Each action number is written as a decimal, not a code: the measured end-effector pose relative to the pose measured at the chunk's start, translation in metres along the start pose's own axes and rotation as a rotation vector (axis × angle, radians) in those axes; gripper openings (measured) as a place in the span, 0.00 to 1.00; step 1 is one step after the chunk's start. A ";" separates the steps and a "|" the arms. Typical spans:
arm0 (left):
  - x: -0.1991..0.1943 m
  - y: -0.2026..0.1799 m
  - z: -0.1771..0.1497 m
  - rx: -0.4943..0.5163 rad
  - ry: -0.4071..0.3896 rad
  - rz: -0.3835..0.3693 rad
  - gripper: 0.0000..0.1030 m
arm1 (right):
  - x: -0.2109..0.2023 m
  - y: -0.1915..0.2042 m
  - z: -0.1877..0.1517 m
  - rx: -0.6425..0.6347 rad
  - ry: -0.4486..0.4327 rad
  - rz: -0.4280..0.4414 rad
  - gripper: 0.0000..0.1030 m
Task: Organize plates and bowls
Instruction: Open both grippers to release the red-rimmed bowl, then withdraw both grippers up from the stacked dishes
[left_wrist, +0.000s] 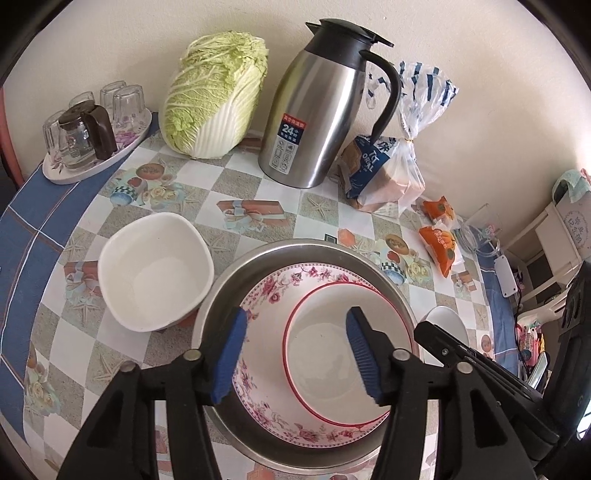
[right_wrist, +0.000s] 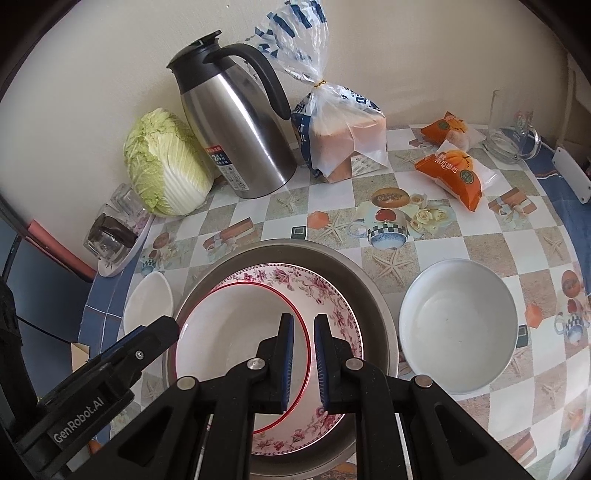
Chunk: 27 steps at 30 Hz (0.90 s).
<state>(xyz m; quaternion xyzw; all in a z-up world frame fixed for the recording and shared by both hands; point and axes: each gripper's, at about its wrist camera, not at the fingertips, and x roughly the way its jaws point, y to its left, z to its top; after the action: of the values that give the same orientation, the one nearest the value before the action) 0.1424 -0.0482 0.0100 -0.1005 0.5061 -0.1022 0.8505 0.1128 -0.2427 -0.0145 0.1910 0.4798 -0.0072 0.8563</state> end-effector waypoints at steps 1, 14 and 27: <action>0.000 0.002 0.000 -0.006 0.000 0.007 0.60 | 0.000 -0.001 0.000 0.002 0.001 -0.004 0.13; 0.000 0.025 0.000 -0.066 -0.039 0.123 0.89 | 0.004 -0.005 0.001 0.002 0.009 -0.053 0.69; 0.005 0.029 -0.001 -0.059 -0.021 0.161 0.94 | 0.007 -0.003 0.000 0.000 0.003 -0.041 0.95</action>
<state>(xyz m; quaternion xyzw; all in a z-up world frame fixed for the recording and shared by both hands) 0.1459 -0.0214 -0.0027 -0.0853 0.5062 -0.0174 0.8580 0.1160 -0.2445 -0.0216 0.1809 0.4847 -0.0244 0.8554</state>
